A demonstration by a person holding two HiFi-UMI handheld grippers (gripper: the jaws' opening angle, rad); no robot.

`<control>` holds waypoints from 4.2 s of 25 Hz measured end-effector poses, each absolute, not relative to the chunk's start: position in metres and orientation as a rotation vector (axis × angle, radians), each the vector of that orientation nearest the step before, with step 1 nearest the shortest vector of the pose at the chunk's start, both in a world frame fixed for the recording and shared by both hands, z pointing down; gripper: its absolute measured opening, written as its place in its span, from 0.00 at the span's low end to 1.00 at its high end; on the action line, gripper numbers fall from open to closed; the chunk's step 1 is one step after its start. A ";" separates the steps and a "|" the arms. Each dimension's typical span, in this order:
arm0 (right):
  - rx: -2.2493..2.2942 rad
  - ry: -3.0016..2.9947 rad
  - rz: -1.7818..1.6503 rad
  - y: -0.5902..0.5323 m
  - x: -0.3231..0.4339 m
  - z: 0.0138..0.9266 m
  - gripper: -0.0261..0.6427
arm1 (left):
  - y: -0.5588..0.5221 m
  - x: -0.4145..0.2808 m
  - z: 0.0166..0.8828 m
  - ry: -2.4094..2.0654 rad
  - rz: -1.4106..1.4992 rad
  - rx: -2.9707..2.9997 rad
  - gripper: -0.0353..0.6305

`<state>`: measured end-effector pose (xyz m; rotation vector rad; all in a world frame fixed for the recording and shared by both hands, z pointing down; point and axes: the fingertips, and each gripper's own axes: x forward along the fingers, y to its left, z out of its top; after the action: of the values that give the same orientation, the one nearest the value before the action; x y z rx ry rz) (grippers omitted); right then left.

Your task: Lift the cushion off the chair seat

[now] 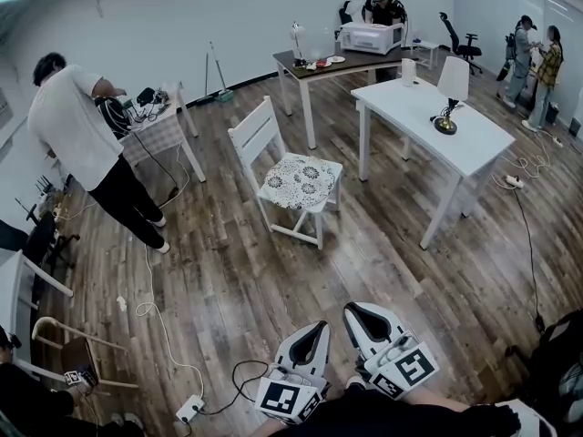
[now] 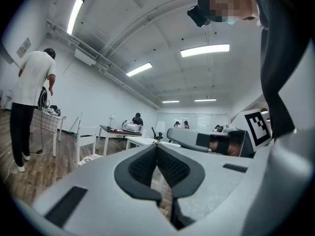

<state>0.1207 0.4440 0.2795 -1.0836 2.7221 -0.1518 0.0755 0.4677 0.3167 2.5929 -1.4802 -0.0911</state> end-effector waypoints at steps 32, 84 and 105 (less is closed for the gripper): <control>-1.060 2.699 -0.214 0.416 0.196 0.296 0.09 | 0.445 0.154 0.329 -1.491 -0.074 2.587 0.06; -1.158 2.670 -0.188 0.127 0.019 0.294 0.09 | 0.150 -0.031 0.326 -1.407 -0.120 2.624 0.06; -1.080 2.692 -0.223 0.049 0.002 0.300 0.09 | 0.076 -0.047 0.334 -1.477 -0.098 2.583 0.06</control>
<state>0.0020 0.0495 0.3003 -1.0797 2.6923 -0.2234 -0.0465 0.0756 0.3341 2.5825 -1.4768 -0.0983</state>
